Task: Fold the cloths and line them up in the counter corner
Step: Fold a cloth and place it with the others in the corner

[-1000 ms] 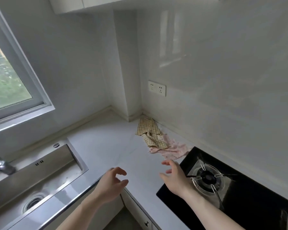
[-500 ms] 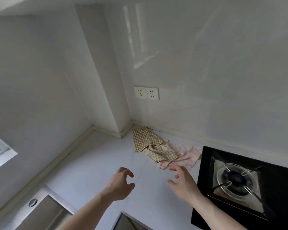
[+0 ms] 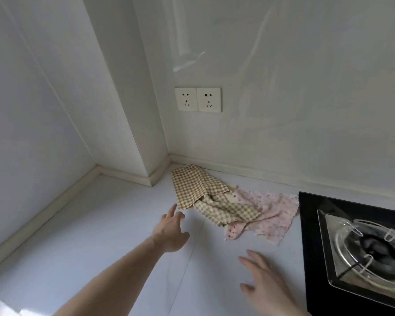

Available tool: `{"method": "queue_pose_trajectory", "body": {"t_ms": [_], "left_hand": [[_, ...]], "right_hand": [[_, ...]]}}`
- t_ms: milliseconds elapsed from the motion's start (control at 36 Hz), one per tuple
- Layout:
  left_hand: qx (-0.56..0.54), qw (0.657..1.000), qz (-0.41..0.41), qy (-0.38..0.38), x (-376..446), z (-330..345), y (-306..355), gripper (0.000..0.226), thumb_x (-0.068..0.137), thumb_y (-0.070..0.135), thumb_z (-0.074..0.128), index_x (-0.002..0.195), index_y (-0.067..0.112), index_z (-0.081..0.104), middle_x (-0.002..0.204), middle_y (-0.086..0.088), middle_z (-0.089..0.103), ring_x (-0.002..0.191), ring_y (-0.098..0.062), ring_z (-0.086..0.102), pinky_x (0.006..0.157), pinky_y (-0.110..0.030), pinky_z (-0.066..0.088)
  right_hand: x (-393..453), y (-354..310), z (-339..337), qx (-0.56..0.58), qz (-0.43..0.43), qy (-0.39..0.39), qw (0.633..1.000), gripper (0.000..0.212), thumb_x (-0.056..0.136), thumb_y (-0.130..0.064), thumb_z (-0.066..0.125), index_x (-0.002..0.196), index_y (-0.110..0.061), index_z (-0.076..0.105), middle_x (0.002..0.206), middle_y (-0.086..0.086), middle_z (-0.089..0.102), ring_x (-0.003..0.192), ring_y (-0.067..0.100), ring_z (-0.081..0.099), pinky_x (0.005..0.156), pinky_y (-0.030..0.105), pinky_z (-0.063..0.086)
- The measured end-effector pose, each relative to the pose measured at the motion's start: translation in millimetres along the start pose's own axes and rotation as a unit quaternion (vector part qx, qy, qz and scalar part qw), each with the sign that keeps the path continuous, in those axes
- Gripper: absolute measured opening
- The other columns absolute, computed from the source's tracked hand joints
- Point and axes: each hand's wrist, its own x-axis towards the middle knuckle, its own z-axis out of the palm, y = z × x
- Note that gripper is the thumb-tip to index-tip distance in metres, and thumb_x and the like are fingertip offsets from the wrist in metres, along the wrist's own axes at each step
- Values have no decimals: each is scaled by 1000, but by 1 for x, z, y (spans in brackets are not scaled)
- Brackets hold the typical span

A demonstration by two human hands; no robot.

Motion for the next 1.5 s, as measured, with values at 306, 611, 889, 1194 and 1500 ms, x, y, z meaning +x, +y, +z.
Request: {"method": "queue_pose_trajectory", "body": {"t_ms": [306,611,889,1194,1500], "left_hand": [[12,985,59,164,56,89,-36,74,89,52,25,159,27,24,168,9,13,154,-16,11,126,-37,5],[0,975,74,209,55,111,-37,72,82,51,29,147,23,44,156,4,43,142,-20,39,120,-35,25],[-21,967,55,249,30,131,-42,37,94,39,46,128,25,53,135,-6,48,126,-30,40,109,-40,36],[-10,961,61,271,-44,165,-55,46,95,42,43,132,18,53,131,-8,49,127,-27,40,108,-39,38],[-49,949,112,291,-64,149,-58,44,92,38,41,127,22,64,136,-3,59,123,-25,47,103,-37,41]], "right_hand": [[17,31,73,-142,-56,123,981,64,80,-50,47,137,-23,63,146,2,56,135,24,54,110,45,29],[3,38,77,-149,-53,116,981,81,84,-64,-4,160,-37,1,168,-14,-9,154,7,-14,125,35,-8],[-7,47,94,-99,-68,142,983,60,102,-57,28,158,-36,23,168,-15,9,154,5,3,126,32,1],[-35,41,107,-47,-24,176,983,55,102,-53,36,153,-33,37,164,-14,25,151,8,20,123,26,11],[-46,37,107,-62,5,219,974,52,101,-52,39,151,-35,41,162,-15,29,148,8,30,121,27,19]]}}
